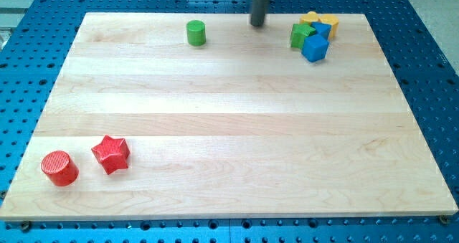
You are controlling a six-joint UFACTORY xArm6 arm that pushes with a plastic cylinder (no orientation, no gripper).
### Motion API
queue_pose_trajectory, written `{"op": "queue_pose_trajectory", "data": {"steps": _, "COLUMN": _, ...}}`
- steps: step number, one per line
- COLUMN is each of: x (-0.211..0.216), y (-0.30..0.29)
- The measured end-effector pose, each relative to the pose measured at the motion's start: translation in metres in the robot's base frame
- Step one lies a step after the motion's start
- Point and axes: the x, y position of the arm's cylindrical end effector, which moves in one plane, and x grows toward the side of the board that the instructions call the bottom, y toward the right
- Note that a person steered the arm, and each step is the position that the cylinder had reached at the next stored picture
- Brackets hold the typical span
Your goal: Push the green circle vertically above the red star
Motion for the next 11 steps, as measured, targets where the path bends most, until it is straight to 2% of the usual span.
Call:
{"op": "queue_pose_trajectory", "data": {"steps": 1, "x": 0.010, "y": -0.051}}
{"op": "queue_pose_trajectory", "data": {"steps": 3, "x": 0.070, "y": -0.098}}
{"op": "queue_pose_trajectory", "data": {"steps": 5, "x": 0.070, "y": -0.098}}
{"op": "queue_pose_trajectory", "data": {"steps": 6, "x": 0.099, "y": -0.079}}
{"op": "queue_pose_trajectory", "data": {"steps": 7, "x": 0.116, "y": -0.092}}
{"op": "queue_pose_trajectory", "data": {"steps": 8, "x": 0.067, "y": -0.136}}
{"op": "queue_pose_trajectory", "data": {"steps": 9, "x": 0.069, "y": -0.186}}
{"op": "queue_pose_trajectory", "data": {"steps": 10, "x": 0.098, "y": -0.189}}
{"op": "queue_pose_trajectory", "data": {"steps": 11, "x": 0.071, "y": -0.218}}
